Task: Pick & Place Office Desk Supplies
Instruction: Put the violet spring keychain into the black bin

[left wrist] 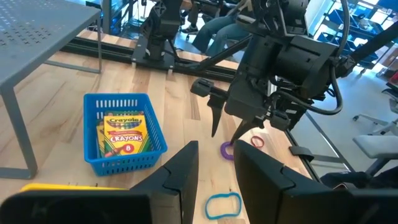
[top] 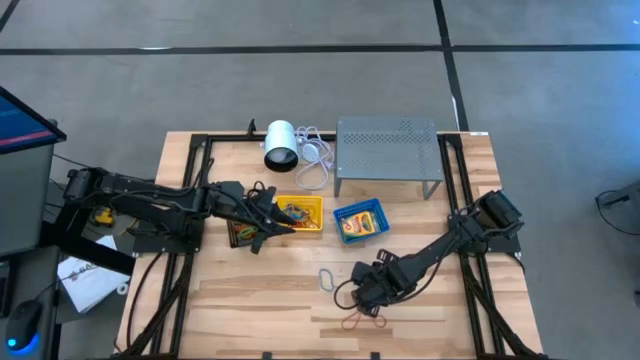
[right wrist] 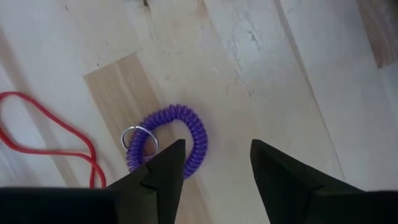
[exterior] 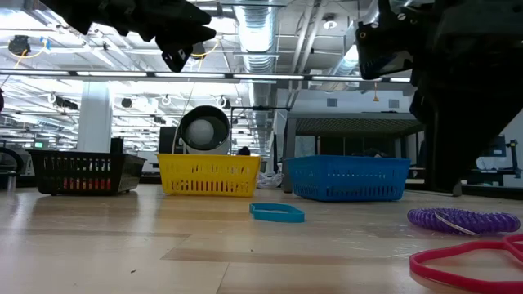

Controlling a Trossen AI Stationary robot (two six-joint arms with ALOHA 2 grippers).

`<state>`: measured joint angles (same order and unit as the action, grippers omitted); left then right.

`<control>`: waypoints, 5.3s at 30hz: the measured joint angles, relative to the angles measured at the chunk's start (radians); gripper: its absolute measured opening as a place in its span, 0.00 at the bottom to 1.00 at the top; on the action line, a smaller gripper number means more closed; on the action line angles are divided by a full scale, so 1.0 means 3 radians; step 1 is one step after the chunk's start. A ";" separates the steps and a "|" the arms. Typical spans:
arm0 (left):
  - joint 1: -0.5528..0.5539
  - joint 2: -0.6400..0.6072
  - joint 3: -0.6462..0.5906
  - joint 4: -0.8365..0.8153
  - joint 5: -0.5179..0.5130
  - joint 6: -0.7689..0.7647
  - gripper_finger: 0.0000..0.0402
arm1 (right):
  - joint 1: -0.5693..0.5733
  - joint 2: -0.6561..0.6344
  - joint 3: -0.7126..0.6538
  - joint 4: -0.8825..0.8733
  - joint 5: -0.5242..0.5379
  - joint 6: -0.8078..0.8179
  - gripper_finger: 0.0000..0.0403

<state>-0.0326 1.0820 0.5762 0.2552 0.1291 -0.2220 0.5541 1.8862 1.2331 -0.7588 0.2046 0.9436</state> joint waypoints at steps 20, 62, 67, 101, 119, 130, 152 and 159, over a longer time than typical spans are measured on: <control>0.0000 -0.0001 0.0000 -0.0081 -0.0001 0.0001 0.25 | 0.0037 0.0003 -0.0114 0.0160 -0.0032 0.0290 0.47; 0.0001 -0.0001 0.0000 -0.0080 -0.0004 0.0025 0.25 | 0.0036 -0.0013 -0.0492 0.0596 0.0070 0.0496 0.01; 0.0001 0.0000 0.0000 -0.0080 -0.0005 0.0025 0.25 | 0.0035 0.0015 -0.0311 0.0204 0.0106 0.0405 0.00; 0.0070 0.0780 0.0001 0.1169 -0.0063 -0.0160 0.27 | -0.0380 -0.0008 0.1988 -0.1881 0.1915 -0.1201 0.00; 0.0229 0.0935 0.0092 0.1598 0.0201 -0.0589 0.62 | -0.0657 -0.0013 0.2193 -0.1209 0.1843 -0.2034 0.00; 0.0188 0.0935 0.0135 0.1600 0.0202 -0.0597 0.58 | -0.0738 -0.0013 0.2193 -0.0925 0.1822 -0.2352 0.00; 0.0169 0.0935 0.0135 0.1619 0.0202 -0.0332 0.05 | -0.0827 -0.0013 0.2191 -0.0711 0.1672 -0.2562 0.00; 0.0169 0.0935 0.0135 0.1619 0.0201 -0.0326 0.03 | -0.0829 -0.0013 0.2191 -0.0692 0.1670 -0.2557 0.09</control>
<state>0.0181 1.3624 0.6167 0.7410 0.1894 -0.3199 0.3054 1.8824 1.8904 -0.9666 0.7056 0.1764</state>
